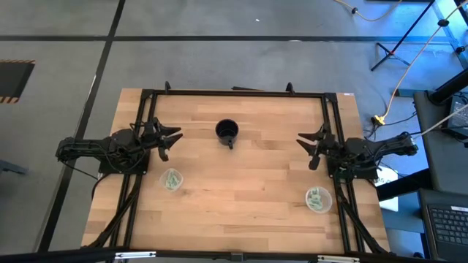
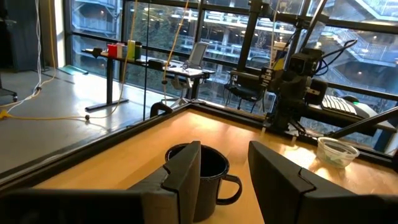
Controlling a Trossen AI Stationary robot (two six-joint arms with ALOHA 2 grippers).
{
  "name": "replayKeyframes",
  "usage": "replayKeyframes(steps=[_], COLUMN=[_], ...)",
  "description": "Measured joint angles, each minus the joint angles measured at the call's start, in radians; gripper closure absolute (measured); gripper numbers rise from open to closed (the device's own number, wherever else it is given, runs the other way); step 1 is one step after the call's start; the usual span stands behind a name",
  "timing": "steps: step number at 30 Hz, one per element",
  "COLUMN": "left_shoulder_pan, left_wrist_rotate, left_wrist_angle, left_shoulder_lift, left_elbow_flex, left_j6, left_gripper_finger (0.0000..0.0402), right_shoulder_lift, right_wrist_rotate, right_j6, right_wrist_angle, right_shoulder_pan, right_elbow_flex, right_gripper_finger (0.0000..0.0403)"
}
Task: Pick and place Stevia / Truvia into bins
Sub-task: Return to Home Position
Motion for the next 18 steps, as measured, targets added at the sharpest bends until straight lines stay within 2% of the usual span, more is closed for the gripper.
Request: replayKeyframes(steps=[7,18], left_shoulder_pan=[0.000,0.000], left_wrist_rotate=[0.001,0.001], left_wrist_angle=[-0.004,-0.004], left_shoulder_lift=[0.000,0.000], left_elbow_flex=[0.000,0.000], left_j6=[0.000,0.000], left_gripper_finger=[0.0272,0.0272], right_shoulder_lift=[0.008,0.010], right_wrist_rotate=[-0.019,-0.019], right_j6=[0.008,0.035], right_wrist_angle=[0.115,0.116], right_shoulder_pan=[0.000,0.000], right_elbow_flex=[-0.043,-0.044], right_gripper_finger=[0.0280,0.0280])
